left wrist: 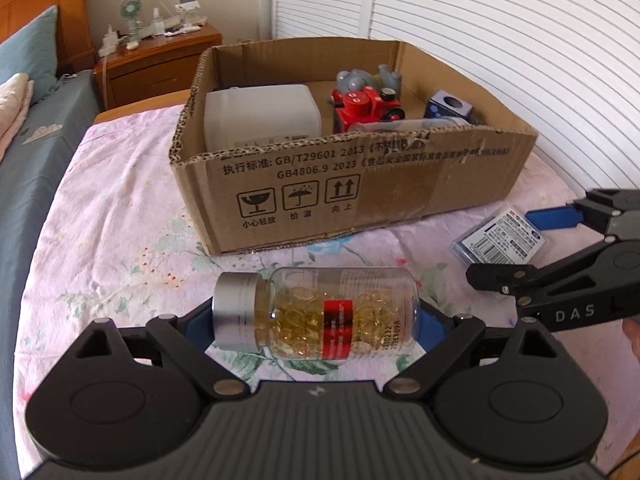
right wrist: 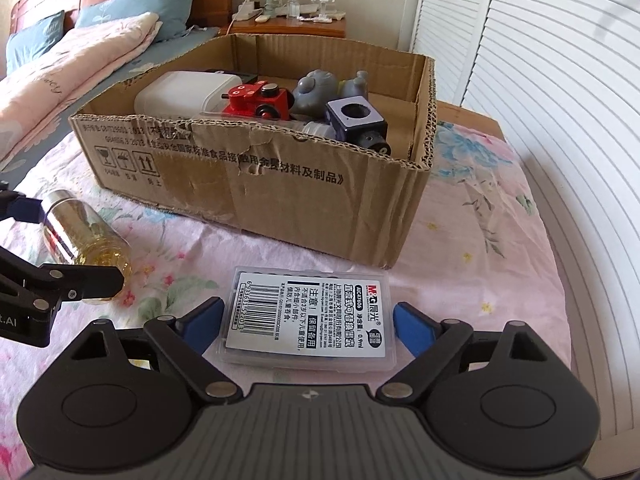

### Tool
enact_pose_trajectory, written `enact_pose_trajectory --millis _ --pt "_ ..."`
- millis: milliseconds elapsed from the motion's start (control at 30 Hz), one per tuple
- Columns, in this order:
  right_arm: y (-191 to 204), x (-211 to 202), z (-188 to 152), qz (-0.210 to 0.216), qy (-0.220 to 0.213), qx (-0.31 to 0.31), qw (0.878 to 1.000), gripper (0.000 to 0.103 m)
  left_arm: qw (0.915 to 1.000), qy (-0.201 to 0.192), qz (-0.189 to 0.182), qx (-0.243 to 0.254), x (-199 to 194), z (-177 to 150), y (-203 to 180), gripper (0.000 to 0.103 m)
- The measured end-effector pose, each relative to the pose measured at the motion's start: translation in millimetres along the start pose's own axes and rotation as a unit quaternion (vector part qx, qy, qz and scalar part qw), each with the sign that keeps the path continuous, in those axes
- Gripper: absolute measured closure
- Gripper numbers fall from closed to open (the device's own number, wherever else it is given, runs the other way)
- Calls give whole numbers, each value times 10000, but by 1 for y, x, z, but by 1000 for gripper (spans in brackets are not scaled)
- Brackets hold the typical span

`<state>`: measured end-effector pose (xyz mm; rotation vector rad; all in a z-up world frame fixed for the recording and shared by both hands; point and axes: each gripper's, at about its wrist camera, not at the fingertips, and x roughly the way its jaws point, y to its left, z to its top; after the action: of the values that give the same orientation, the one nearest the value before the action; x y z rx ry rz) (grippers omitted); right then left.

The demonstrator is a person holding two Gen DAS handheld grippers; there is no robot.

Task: Organize rigid objects
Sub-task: 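Carry the card case into the box and release it while the left lifts the capsule jar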

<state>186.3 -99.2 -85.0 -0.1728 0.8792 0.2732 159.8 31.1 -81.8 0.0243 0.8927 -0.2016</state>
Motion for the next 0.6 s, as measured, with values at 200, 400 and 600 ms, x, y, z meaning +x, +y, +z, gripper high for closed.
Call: enact_pose_trajectory --millis 200,400,600 --pt "-1 -14 3 210 97 -258 9994 10 9991 154 -177 353 -11 6 1 9" --pt "1 -28 9 304 201 -567 9977 10 9973 265 -340 602 -28 17 4 9" --pt "3 -39 14 372 334 -814 9954 10 9956 240 -312 849 -42 26 2 9"
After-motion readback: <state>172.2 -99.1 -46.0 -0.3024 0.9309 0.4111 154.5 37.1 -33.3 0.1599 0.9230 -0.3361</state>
